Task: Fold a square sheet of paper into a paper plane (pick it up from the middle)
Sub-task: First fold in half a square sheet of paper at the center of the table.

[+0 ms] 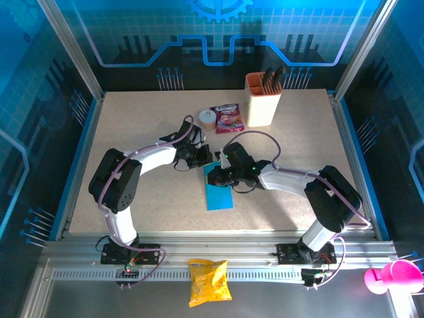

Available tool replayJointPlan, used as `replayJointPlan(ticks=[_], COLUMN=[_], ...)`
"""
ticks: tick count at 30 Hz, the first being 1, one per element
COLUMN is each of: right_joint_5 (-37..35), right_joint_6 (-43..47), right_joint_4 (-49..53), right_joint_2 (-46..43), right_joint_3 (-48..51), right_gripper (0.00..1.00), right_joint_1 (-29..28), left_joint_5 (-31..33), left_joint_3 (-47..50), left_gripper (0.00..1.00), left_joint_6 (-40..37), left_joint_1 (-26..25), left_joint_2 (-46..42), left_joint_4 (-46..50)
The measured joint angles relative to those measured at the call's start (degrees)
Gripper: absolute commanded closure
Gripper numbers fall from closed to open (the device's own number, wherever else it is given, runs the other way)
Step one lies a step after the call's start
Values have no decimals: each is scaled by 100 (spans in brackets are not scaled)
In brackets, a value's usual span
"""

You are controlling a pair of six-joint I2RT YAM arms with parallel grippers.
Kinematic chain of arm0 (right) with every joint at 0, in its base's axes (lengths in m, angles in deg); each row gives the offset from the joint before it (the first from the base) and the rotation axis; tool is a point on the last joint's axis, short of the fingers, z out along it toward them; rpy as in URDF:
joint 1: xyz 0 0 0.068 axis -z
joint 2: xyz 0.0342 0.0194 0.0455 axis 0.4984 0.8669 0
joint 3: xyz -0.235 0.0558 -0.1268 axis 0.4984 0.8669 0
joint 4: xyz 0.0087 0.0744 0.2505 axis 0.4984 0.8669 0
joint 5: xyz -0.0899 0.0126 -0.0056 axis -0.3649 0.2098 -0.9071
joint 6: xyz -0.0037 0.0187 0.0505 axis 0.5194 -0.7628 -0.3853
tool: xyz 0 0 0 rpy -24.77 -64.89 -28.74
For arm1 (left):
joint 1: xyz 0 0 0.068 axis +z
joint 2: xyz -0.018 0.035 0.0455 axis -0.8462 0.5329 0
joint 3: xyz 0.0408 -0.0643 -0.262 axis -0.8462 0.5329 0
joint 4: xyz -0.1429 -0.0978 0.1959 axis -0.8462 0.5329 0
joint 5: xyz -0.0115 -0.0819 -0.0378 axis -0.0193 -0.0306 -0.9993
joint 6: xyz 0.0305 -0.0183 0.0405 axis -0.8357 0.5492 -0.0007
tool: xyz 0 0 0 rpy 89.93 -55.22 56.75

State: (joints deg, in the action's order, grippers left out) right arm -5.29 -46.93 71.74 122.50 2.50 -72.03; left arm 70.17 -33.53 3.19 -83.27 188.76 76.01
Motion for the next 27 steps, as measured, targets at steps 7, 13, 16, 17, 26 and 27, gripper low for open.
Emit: replayJointPlan(ticks=[7,13,16,17,26,27], right_joint_5=[13,26,26,22,26,13], right_joint_6=[-7,-28,-28,-31,-72,-90], right_joint_4=[-114,-262,-326,-345,-520,-522], right_joint_2=[284,723,844,874,1329,1353], right_joint_3=[0,0,-4,-11,-225,-234], right_gripper=[100,100,100,100,100,100], right_joint_1=[31,4,0,-4,-61,-83], left_joint_5=[-22,-24,-59,-63,-76,-81], left_joint_3=[0,0,-2,-2,-2,-2], left_gripper=[98,100,100,100,100,100], left_joint_6=[15,20,37,39,61,61], left_joint_1=[0,0,2,2,0,2], left_joint_2=[354,555,608,608,619,619], left_joint_4=[4,2,-9,-11,-17,-15])
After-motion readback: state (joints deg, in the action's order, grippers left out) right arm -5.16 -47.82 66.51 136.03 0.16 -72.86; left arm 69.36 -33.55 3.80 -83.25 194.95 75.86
